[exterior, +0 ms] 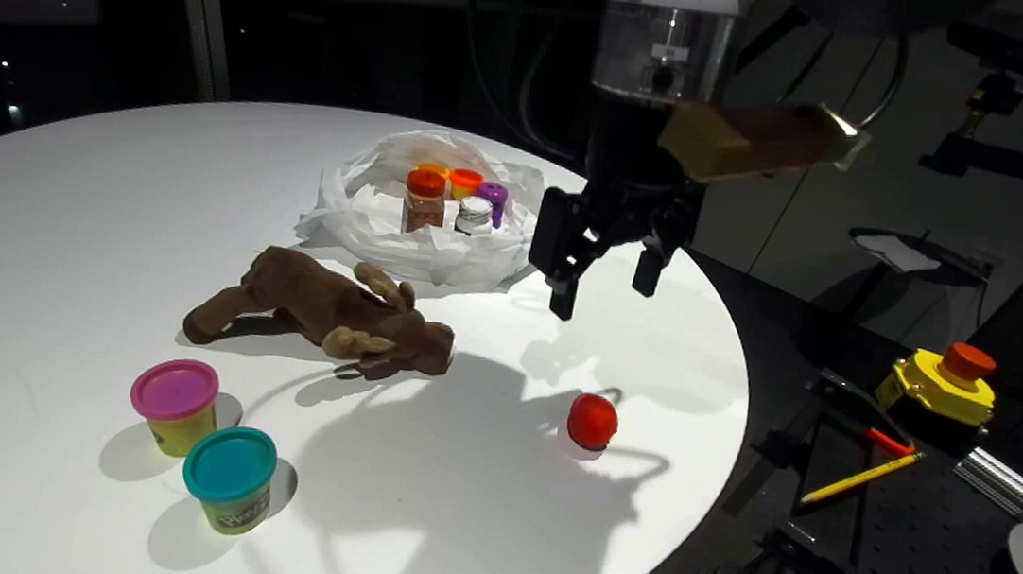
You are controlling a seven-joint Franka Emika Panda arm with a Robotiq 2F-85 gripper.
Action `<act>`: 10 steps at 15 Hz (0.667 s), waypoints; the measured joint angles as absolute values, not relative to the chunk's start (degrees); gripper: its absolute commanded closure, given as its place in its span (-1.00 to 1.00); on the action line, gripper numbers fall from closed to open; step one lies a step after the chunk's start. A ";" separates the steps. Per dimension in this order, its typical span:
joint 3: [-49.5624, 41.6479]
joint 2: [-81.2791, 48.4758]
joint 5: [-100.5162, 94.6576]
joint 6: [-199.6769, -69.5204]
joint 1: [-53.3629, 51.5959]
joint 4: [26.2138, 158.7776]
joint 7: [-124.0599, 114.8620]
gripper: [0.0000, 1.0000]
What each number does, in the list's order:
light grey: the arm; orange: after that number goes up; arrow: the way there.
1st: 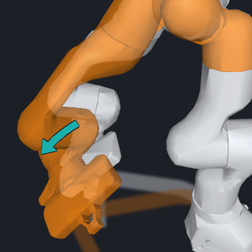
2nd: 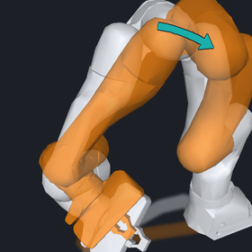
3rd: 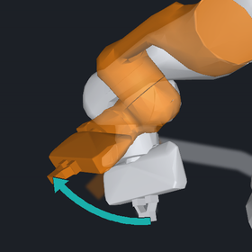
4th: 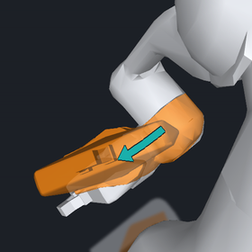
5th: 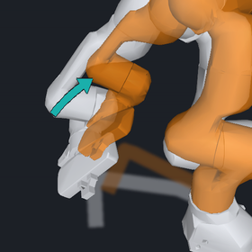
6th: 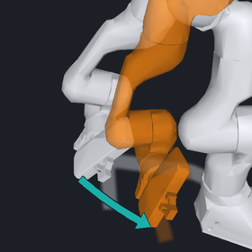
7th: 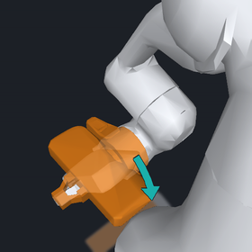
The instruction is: Put all the objects on the table in the plastic bag
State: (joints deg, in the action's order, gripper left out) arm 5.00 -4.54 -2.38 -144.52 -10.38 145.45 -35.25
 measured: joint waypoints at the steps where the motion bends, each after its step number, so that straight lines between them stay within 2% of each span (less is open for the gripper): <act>1: 5.71 -4.86 -2.38 -147.32 -10.63 147.08 -35.69 -1.00; 5: 6.26 -7.99 -3.43 -156.31 -11.43 150.77 -36.78 -1.00; 10: 5.91 -13.68 -3.47 -161.07 -11.94 151.09 -36.19 -1.00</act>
State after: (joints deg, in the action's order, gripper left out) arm 5.91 -13.68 -3.47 -161.07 -11.94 151.09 -36.19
